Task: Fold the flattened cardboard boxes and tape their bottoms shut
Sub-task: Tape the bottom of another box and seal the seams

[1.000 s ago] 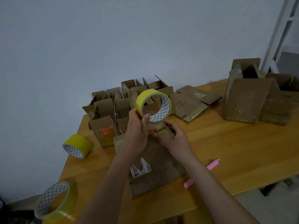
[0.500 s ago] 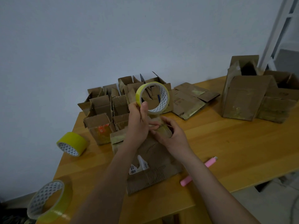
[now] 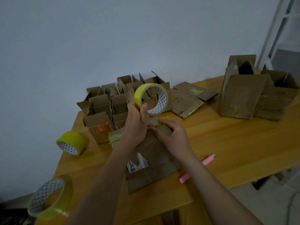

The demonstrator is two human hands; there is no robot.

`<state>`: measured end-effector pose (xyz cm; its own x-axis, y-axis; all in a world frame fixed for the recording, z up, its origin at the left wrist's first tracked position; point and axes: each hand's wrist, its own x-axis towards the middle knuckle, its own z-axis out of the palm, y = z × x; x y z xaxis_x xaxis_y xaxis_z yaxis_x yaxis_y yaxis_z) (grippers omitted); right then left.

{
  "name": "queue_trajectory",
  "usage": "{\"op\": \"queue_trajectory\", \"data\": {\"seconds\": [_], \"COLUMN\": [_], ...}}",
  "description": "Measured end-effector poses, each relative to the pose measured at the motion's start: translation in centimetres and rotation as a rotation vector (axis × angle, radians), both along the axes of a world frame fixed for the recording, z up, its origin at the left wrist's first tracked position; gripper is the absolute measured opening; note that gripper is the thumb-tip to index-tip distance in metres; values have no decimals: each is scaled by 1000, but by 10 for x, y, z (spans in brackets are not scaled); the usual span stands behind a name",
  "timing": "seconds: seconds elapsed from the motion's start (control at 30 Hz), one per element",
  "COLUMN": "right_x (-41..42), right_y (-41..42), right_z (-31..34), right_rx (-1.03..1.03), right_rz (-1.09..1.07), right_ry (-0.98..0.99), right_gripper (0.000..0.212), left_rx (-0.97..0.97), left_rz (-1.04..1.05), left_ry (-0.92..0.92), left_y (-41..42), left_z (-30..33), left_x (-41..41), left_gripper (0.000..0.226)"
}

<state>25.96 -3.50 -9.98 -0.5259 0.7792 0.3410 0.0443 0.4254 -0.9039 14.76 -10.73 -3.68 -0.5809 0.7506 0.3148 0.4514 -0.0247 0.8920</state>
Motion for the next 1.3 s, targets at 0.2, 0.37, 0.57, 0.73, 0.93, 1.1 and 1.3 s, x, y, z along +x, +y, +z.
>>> {"op": "queue_trajectory", "data": {"seconds": [0.2,0.37,0.57,0.73,0.93,1.1,1.3], "right_x": [2,3,5,9,10,8,1], "right_y": [5,4,6,12,7,2,-5], "right_z": [6,7,9,14,14,11,17], "right_rx": [112,108,53,-8,-65,-47,-114], "right_rz": [-7,5,39,105,126,84,-16], "right_ry": [-103,-136,-141,-167,-141,-97,-30], "right_gripper": [48,47,50,53,76,67,33], "left_rx": [-64,-108,-133,-145,-9,58,65], "left_rz": [54,124,223,130,132,151,162], "left_ry": [175,414,401,355,332,279,275], "left_y": [-18,-40,-52,-76,-89,-86,-88], "left_z": [1,-8,-16,-10,-28,-42,-43], "left_x": [-8,-8,-16,-44,-23,-21,-22], "left_gripper": [32,44,41,49,35,30,31]}}
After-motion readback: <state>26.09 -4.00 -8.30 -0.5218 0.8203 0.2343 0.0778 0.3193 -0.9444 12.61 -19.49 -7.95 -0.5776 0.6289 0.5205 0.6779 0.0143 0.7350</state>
